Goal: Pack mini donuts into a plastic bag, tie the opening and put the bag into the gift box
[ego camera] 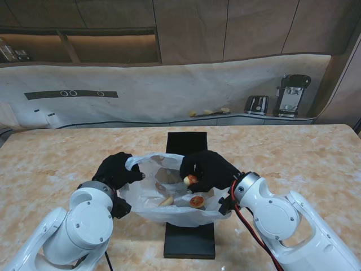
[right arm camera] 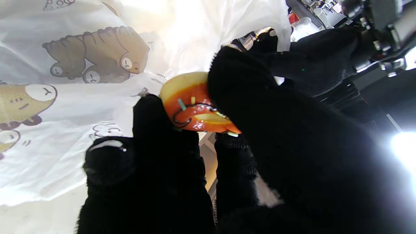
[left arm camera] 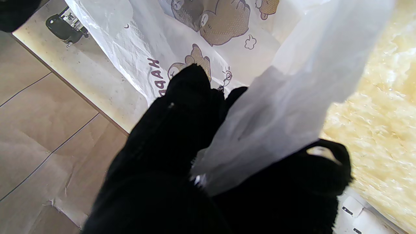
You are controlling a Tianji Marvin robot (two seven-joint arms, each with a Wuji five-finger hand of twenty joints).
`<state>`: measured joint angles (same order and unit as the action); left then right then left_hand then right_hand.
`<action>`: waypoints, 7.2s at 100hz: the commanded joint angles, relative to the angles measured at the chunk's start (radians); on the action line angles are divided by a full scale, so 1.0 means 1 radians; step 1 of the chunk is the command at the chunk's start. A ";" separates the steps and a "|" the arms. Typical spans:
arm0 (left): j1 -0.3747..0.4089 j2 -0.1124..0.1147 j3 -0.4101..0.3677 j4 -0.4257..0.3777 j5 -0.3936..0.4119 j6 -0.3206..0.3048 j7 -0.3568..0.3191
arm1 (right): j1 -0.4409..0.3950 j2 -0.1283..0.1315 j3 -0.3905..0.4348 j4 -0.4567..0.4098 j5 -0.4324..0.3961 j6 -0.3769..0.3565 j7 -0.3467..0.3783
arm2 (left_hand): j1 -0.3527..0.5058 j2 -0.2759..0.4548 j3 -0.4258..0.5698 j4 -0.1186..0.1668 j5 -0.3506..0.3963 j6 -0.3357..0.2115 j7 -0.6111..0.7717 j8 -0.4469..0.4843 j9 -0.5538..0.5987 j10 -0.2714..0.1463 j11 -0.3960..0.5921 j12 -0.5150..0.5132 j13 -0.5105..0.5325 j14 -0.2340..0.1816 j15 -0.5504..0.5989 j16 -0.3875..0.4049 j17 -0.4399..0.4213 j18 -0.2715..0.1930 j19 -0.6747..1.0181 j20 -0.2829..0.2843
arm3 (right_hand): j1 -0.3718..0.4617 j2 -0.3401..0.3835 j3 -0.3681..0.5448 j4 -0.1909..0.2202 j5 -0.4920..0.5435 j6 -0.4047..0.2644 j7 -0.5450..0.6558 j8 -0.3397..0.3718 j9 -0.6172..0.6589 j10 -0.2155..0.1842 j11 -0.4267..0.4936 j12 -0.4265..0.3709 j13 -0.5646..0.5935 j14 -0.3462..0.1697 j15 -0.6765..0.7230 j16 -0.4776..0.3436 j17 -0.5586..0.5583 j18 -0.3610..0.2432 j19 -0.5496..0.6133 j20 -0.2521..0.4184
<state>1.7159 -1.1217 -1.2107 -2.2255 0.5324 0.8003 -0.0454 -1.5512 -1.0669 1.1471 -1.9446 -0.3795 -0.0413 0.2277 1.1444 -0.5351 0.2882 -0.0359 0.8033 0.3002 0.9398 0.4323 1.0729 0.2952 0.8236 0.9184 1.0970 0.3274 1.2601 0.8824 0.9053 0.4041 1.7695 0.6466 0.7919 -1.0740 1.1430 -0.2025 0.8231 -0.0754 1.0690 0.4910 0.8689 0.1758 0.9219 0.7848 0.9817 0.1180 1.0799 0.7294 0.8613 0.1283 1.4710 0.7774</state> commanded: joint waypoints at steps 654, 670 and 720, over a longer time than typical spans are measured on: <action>0.046 0.086 -0.114 -0.064 -0.047 -0.511 -0.387 | -0.111 -0.134 -0.074 0.241 0.202 -0.317 -0.473 | 0.120 0.079 0.042 0.013 -0.018 -0.150 -0.193 0.063 -0.226 -0.025 -0.326 0.256 -0.411 0.076 -0.295 0.093 -0.527 -0.002 -0.338 0.302 | -0.671 -0.099 0.153 -0.060 -0.285 -0.175 -0.420 -0.248 -0.689 -0.146 -0.564 -0.576 -0.854 -0.151 -0.811 -0.461 -0.962 -0.045 -1.167 -0.113; 0.021 0.086 -0.082 -0.055 -0.052 -0.504 -0.381 | -0.107 -0.130 -0.083 0.238 0.194 -0.319 -0.459 | 0.122 0.079 0.038 0.012 -0.020 -0.148 -0.194 0.068 -0.222 -0.020 -0.330 0.260 -0.405 0.076 -0.297 0.094 -0.523 -0.003 -0.339 0.306 | -0.642 -0.094 0.137 -0.056 -0.265 -0.172 -0.413 -0.245 -0.687 -0.145 -0.559 -0.574 -0.853 -0.151 -0.806 -0.458 -0.962 -0.042 -1.167 -0.111; -0.006 0.092 -0.042 -0.058 -0.071 -0.491 -0.406 | -0.061 -0.131 -0.122 0.270 0.199 -0.308 -0.442 | 0.124 0.081 0.036 0.012 -0.024 -0.141 -0.194 0.074 -0.223 -0.022 -0.334 0.264 -0.400 0.077 -0.293 0.101 -0.510 -0.009 -0.333 0.313 | -0.500 -0.052 0.068 -0.033 -0.249 -0.177 -0.404 -0.239 -0.688 -0.141 -0.550 -0.571 -0.854 -0.149 -0.805 -0.458 -0.961 -0.039 -1.175 -0.115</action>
<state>1.7070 -1.0311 -1.2563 -2.2731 0.4648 0.3137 -0.4316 -1.6154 -1.1890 1.0317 -1.6806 -0.1882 -0.3571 -0.2317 1.2221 -0.4737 0.3105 -0.0312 0.7981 0.1757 0.7707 0.4937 0.8665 0.2742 0.4984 1.1617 0.7016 0.3903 0.9795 0.9728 0.3963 0.4150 1.4376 0.9320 0.2650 -1.1380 1.2415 -0.2516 0.5568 -0.2392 0.6596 0.2431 0.1949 0.0366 0.3656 0.2066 0.1355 -0.0069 0.2695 0.2699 -0.0868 0.1168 0.3012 0.6468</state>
